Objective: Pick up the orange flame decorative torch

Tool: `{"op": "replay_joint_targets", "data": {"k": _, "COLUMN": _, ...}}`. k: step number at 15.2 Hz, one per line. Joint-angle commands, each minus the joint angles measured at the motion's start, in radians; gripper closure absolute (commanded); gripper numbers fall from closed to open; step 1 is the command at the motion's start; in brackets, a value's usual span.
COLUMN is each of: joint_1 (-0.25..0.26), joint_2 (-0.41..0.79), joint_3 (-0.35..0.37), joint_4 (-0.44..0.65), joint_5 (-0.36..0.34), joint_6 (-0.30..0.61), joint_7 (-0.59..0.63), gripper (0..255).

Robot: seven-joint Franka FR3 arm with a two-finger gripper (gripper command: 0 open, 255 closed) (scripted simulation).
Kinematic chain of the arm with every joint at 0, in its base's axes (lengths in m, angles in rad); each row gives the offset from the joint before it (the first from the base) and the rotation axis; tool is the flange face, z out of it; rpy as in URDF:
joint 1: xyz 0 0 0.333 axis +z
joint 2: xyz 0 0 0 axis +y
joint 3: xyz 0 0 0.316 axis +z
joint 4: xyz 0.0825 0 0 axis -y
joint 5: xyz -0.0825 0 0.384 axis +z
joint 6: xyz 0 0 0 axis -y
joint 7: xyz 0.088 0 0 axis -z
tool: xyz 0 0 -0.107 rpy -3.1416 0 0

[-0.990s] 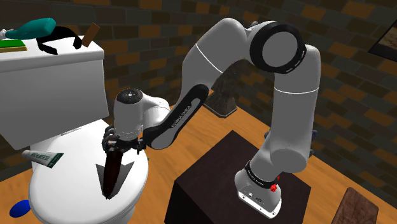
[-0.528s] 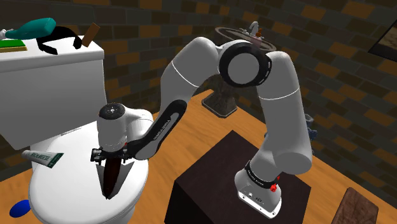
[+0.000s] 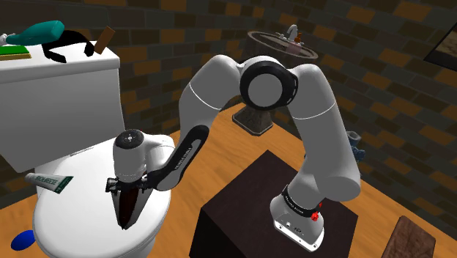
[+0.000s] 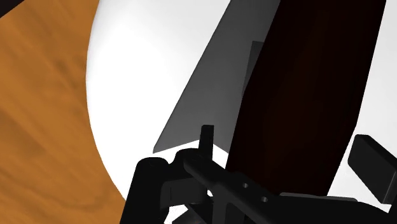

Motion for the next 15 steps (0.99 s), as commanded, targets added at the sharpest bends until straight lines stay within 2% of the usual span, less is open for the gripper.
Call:
{"op": "replay_joint_targets", "data": {"k": 1, "joint_1": 0.002, "joint_2": 0.005, "joint_3": -0.003, "joint_4": 0.003, "joint_5": -0.002, "joint_6": 0.003, "joint_7": 0.002, "gripper": 255}}
{"op": "replay_joint_targets", "data": {"k": 10, "joint_1": 0.001, "joint_2": 0.003, "joint_3": -0.002, "joint_4": 0.002, "joint_5": -0.001, "joint_6": 0.002, "joint_7": 0.001, "gripper": 255}}
{"op": "replay_joint_targets", "data": {"k": 15, "joint_1": -0.025, "joint_2": -0.057, "joint_3": 0.031, "joint_4": -0.027, "joint_5": 0.024, "joint_6": -0.033, "joint_7": -0.023, "gripper": 255}}
